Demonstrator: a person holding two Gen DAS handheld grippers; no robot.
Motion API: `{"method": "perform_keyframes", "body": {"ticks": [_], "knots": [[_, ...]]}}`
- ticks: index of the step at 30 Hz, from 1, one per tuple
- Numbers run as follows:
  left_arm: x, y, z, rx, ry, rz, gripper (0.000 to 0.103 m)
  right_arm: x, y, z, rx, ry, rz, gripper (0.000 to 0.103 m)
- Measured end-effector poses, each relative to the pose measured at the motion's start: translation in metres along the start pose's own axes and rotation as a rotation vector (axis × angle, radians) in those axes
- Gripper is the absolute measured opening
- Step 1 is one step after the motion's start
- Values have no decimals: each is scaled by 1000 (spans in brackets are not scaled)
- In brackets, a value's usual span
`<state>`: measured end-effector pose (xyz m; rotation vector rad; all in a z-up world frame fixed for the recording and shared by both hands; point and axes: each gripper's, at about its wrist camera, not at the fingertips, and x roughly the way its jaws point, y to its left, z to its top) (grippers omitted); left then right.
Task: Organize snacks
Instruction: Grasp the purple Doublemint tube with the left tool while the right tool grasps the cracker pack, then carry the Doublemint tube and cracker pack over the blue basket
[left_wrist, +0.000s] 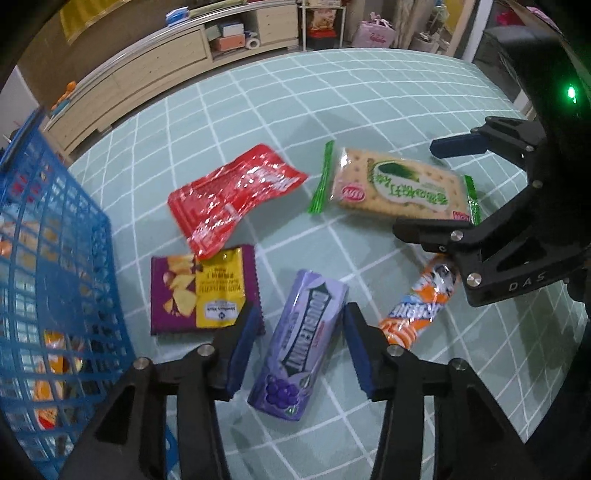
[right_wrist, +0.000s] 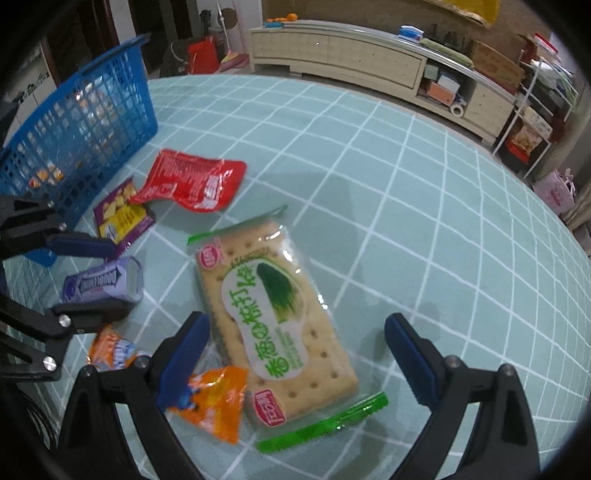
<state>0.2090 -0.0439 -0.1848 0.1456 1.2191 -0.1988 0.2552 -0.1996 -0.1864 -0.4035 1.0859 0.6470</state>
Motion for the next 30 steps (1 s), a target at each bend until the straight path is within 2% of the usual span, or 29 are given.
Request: {"method": "perform_keyframes", "body": {"ticks": [5,7,11,12,15,17,22,26,30], "knots": [[-3,-2,-14,25,11,-12,44,0,5,-2,-19,-4,5,95],[-4,-1,-18,21,7,-30,34,-3,7,-3,-28,-13,11,89],[-2,-7,-20,29,5,-24,30,-9,15,-3,-53,-25,20,68],[-3,-7,-22,28,2,-21,30,-10,16,-3,-58,-28,23,66],[-4,-8,-20,11,-3,1,29,-12,14,-2,-46,-34,19,63],[-6,-5,-20,-12,-8,22,29,-16,11,-1,-2,-74,-2,61],[-36,-1,-23,-59,-81,1,28,-24,5,-1,90,-96,-42,60],[-61,-4,-25,-33,-131,-1,29,-48,7,2,148,-117,-31,60],[-88,-1,-31,-44,-185,-18,29,-80,19,6,145,-153,-52,60]]}}
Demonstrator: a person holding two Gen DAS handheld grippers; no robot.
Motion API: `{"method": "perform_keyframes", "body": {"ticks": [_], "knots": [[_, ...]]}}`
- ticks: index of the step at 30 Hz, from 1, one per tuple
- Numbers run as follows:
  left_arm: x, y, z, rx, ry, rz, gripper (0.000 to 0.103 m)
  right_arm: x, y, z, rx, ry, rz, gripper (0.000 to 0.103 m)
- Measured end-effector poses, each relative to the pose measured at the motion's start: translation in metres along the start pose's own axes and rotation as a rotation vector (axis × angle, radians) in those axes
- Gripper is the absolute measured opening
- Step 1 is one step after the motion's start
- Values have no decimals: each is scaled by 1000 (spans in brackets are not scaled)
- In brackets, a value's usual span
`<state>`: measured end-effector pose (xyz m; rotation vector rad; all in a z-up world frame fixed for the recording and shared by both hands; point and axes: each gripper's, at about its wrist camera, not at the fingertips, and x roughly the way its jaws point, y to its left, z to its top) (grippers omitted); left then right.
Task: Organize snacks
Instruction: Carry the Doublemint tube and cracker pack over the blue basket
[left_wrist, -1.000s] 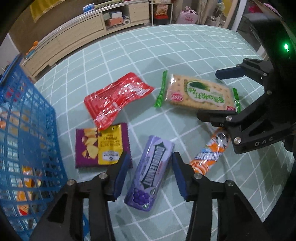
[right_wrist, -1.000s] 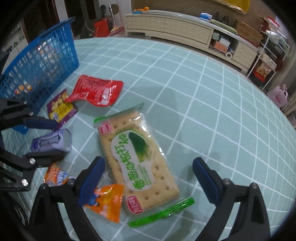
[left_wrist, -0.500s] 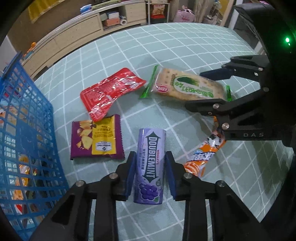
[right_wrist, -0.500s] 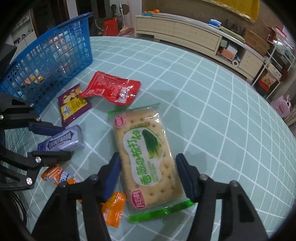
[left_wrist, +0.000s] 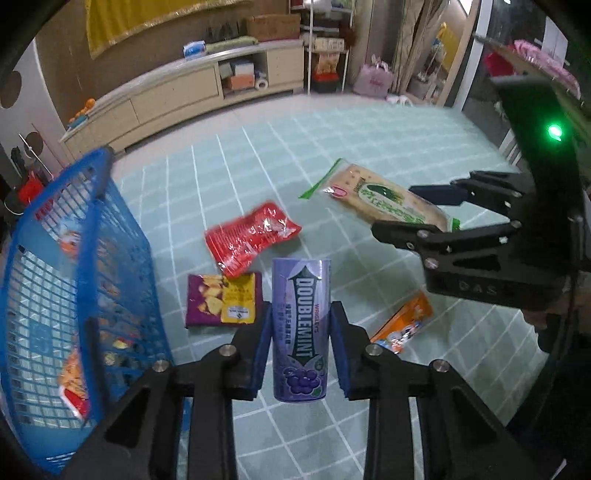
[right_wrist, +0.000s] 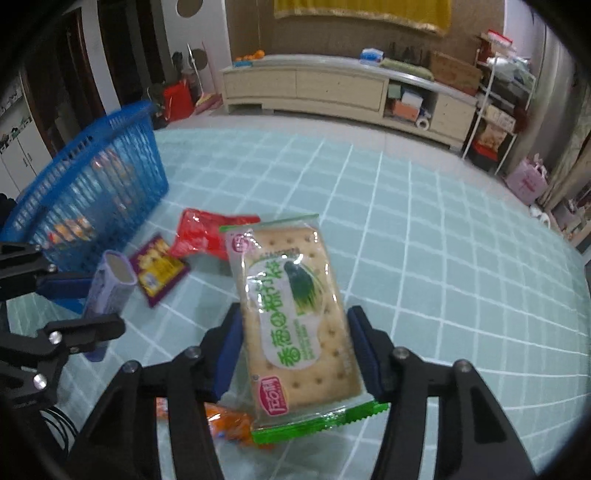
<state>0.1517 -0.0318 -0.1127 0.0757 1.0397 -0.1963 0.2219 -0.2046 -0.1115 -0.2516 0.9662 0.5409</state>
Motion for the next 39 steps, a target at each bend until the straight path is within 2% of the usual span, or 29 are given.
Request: {"method": "perform_keyframes", "body": {"ticks": [5,9,16,24,29,34,39], "knots": [[-38,15,8,-22,-79,-13,28,-49,18,15,-15,-66,-10,60],[-77,26,7,-33,-141,18,29,-84,44,30,-38,-110,-13,61],[-127,61,-6,-56,-189,37,29,-111,97,45,-68,-153,24,61],[-154,114,-28,-138,-202,84,29,-105,150,64,-103,-136,80,61],[-163,136,-46,-182,-212,95,29,-84,190,74,-139,-93,111,61],[-161,156,-61,-217,-208,104,29,-65,220,73,-186,-53,95,61],[-156,167,-69,-231,-201,101,29,-47,232,75,-194,-12,62,61]]}}
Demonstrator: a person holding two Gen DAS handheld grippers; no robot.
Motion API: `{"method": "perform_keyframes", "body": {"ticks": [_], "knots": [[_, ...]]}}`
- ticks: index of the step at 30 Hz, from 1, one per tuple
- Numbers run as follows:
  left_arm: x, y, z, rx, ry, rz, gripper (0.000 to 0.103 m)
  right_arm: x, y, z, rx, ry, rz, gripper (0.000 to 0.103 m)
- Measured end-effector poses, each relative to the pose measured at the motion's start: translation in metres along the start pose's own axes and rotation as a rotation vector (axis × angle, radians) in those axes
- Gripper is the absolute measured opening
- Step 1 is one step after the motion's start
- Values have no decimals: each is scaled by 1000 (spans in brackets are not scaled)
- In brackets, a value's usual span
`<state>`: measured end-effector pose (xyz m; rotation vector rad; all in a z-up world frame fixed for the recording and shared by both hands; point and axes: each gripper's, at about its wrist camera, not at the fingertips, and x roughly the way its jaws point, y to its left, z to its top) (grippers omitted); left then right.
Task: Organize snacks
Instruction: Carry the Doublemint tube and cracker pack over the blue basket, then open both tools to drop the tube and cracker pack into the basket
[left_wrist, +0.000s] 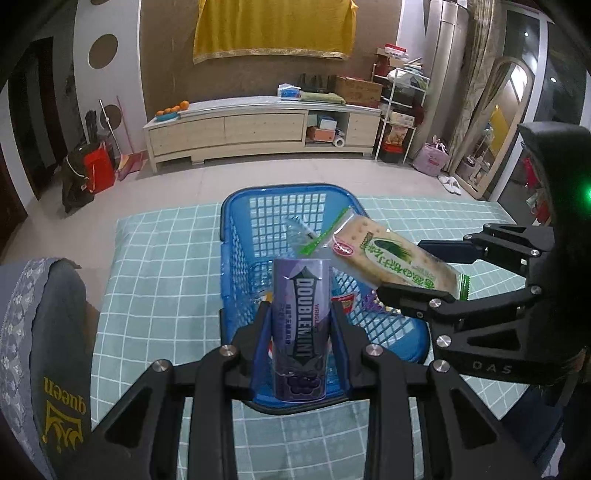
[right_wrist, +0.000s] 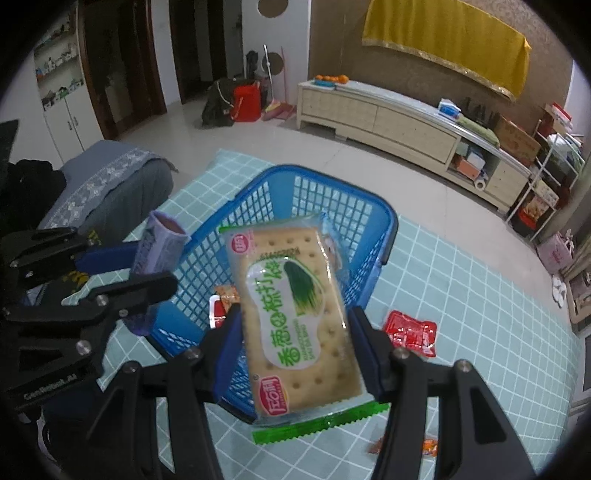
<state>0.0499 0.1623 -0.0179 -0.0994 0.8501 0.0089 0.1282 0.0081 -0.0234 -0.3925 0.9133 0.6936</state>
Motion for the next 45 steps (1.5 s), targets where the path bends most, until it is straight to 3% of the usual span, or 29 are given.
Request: {"method": "perform_keyframes", "body": {"ticks": [5,14,16,18,19,32,45], "knots": [[6,12,-6,-27,8,-19,29,12,12,1,-65,45,-96,61],[10,18,-8,-41,10,-29,29,27,16,1,-49,105,-109,62],[9,19,-9,-40,10,-26,29,26,16,2,-37,99,-136,70],[9,20,-9,-41,14,-23,29,20,13,3,-13,65,-143,89],[9,19,-10,-41,15,-24,29,18,11,3,1,56,-139,91],[14,2,-9,-14,31,-47,29,16,-13,-11,118,102,-133,97],[57,-20,3,39,97,-90,28,22,-43,-27,160,108,-169,97]]}}
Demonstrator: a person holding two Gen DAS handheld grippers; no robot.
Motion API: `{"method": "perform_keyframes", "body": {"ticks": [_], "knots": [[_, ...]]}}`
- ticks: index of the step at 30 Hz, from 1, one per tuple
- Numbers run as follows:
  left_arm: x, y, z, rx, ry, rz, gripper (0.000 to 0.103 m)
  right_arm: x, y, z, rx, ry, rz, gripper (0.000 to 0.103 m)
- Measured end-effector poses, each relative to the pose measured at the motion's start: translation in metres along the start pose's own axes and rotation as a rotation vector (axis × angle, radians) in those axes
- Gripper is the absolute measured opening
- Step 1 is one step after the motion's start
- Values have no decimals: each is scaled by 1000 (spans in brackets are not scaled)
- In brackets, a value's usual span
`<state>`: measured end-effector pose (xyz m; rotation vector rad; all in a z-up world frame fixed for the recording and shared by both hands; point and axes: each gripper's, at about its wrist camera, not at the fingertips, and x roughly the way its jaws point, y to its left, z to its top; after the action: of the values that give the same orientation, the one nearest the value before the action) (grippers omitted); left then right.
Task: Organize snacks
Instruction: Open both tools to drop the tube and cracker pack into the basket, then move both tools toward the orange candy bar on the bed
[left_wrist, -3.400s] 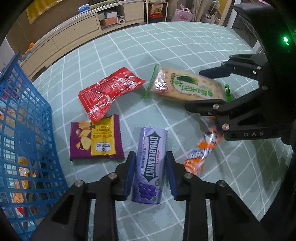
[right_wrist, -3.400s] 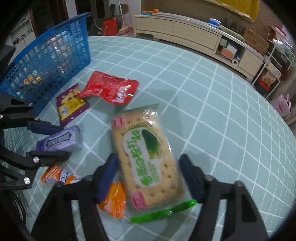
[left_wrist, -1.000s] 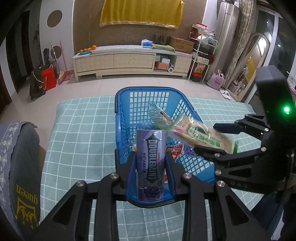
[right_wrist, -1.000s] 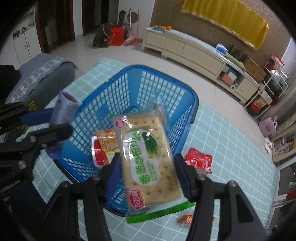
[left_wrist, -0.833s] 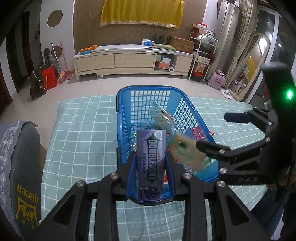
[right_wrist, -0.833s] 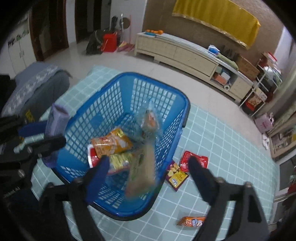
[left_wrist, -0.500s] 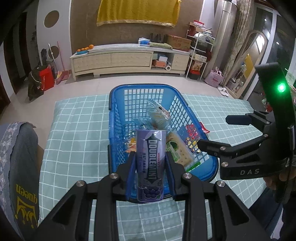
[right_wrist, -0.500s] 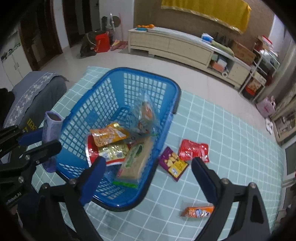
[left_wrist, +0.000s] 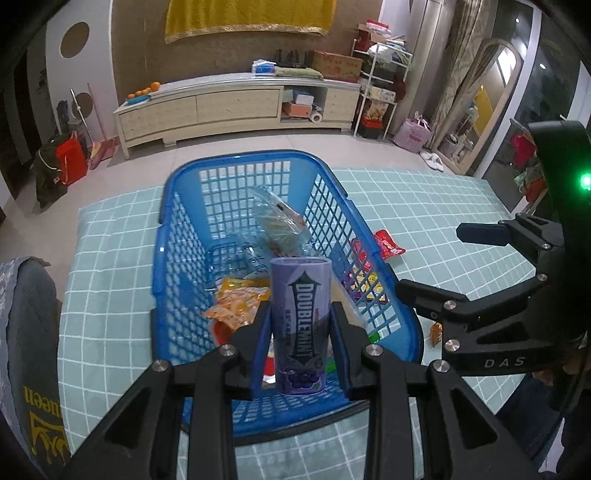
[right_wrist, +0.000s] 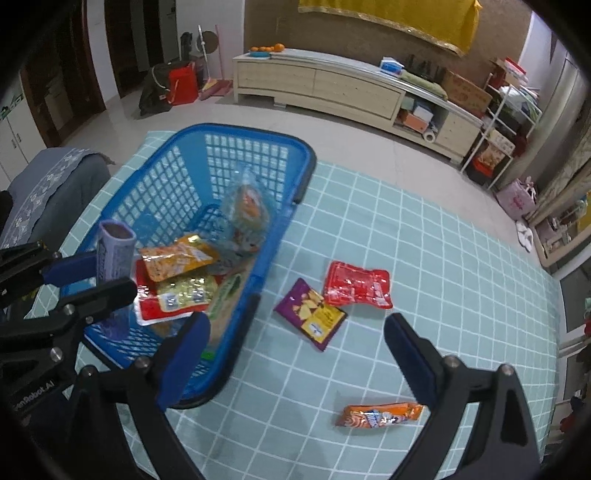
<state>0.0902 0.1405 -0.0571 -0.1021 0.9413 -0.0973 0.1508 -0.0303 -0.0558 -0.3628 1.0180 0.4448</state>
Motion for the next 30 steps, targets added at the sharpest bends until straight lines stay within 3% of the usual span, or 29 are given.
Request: {"method": "perform_keyframes", "body": {"ticks": [9,13,19,30], "knots": [[22,-7,-3,20,43,-20,29,11,-16,-7,32,16,7,97],[27,-5,-5,-2,56,4,30,10,-18,-9,31,14,10,97],[14,-9,-6,18,51,5,52,5,-24,-12,51,15,24,97],[-20,-38,-5,75,-10,1,67,-20,-43,-27,104,-11,72,97]]}}
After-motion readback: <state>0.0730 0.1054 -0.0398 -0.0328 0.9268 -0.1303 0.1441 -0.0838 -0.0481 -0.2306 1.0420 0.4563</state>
